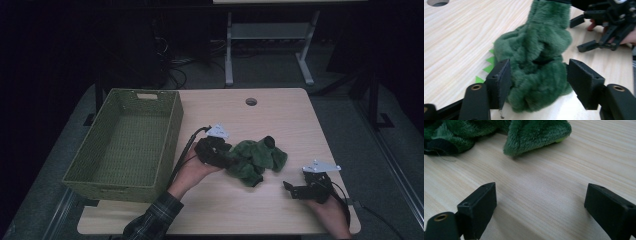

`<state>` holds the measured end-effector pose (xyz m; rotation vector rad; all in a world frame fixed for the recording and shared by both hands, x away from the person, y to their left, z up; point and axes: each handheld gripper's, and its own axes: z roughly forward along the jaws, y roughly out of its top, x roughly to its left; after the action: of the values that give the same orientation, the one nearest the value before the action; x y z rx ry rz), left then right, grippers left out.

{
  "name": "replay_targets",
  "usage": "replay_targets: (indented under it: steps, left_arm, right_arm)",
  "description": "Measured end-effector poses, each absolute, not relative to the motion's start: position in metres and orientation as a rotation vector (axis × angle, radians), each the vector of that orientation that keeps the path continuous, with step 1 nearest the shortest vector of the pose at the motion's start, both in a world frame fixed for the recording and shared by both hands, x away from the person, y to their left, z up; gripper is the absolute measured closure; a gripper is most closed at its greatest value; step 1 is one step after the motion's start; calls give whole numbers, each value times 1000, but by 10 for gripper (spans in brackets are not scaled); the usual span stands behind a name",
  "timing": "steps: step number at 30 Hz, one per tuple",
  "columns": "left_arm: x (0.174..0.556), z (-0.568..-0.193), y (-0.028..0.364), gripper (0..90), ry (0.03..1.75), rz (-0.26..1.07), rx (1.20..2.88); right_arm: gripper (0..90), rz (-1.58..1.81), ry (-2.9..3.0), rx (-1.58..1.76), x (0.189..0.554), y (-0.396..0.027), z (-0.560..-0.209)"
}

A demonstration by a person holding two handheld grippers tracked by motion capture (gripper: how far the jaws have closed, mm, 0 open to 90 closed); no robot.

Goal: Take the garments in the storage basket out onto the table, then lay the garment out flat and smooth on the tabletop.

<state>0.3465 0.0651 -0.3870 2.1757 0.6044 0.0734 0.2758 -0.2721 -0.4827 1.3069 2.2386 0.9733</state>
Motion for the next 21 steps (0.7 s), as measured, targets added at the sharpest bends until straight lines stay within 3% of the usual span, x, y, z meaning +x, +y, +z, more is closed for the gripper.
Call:
replay_targets:
  steps: [21]
  left_arm:
    - [318, -411, 34, 445, 526, 58, 2225]
  right_arm:
    - [102, 972, 2240, 1306, 276, -272, -483]
